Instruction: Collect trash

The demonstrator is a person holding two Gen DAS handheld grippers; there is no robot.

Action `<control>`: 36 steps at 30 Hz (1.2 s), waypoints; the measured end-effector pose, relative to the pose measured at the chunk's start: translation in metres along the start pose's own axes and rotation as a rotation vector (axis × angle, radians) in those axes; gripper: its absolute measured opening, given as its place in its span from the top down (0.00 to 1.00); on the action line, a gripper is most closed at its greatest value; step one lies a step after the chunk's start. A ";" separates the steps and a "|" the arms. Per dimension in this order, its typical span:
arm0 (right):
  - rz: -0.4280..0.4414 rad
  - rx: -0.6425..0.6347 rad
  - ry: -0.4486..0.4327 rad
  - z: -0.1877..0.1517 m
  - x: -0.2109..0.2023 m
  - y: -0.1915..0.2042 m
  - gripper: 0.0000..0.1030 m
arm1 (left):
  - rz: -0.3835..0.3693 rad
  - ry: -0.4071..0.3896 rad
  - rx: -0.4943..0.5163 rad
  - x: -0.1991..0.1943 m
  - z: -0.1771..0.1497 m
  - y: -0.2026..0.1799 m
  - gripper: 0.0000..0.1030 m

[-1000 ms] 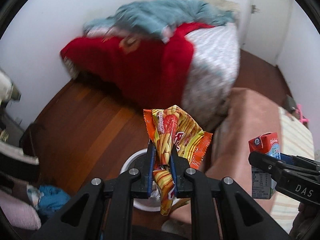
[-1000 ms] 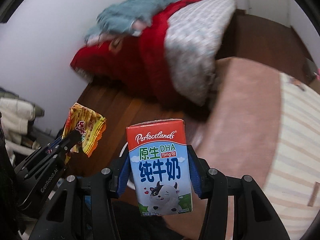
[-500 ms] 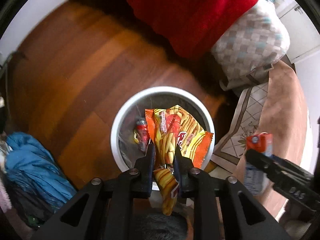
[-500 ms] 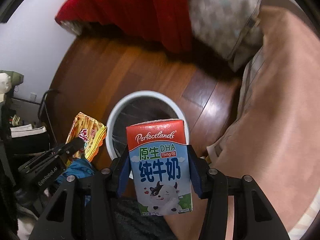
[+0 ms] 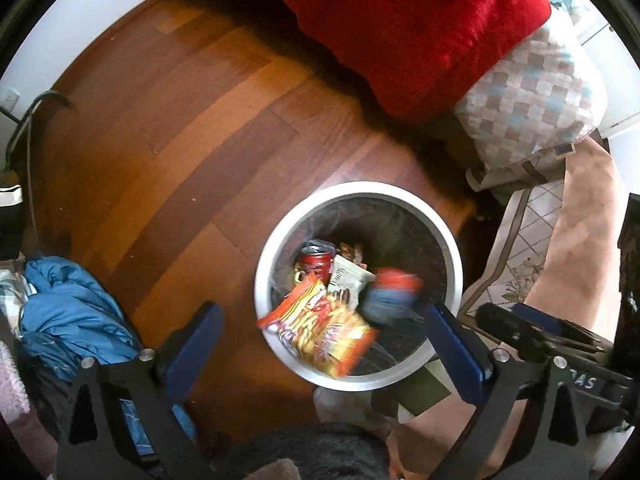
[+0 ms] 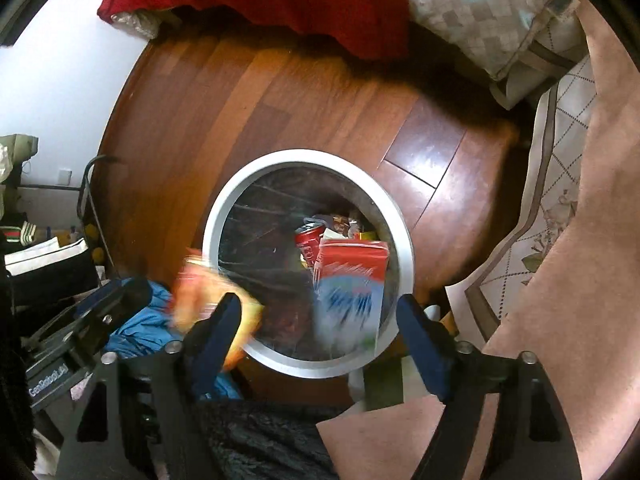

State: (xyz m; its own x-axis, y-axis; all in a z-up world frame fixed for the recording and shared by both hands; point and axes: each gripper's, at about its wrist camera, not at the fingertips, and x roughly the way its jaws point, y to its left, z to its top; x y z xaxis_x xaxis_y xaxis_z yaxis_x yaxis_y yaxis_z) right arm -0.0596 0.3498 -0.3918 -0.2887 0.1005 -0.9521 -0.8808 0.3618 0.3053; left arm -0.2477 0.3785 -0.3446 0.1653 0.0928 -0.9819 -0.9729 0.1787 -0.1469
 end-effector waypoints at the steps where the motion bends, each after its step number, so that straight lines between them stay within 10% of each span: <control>1: -0.003 -0.002 -0.002 -0.001 0.000 0.000 0.17 | 0.014 -0.007 -0.002 -0.004 -0.002 0.002 0.00; 7: -0.050 -0.028 -0.025 -0.020 -0.028 0.008 0.00 | 0.041 -0.051 -0.005 -0.031 -0.017 0.008 0.00; 16: -0.083 -0.105 -0.064 -0.065 -0.092 0.022 0.00 | -0.017 -0.132 0.022 -0.099 -0.052 -0.007 0.00; 36: 0.132 -0.232 -0.267 -0.151 -0.283 0.069 0.00 | -0.177 -0.292 0.119 -0.262 -0.109 -0.033 0.00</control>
State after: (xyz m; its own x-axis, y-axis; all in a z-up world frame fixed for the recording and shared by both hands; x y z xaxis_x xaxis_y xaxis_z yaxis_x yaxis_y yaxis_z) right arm -0.0957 0.2061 -0.0989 -0.3241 0.3817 -0.8656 -0.9131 0.1131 0.3917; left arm -0.2762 0.2419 -0.0959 0.3855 0.3232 -0.8643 -0.9022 0.3283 -0.2797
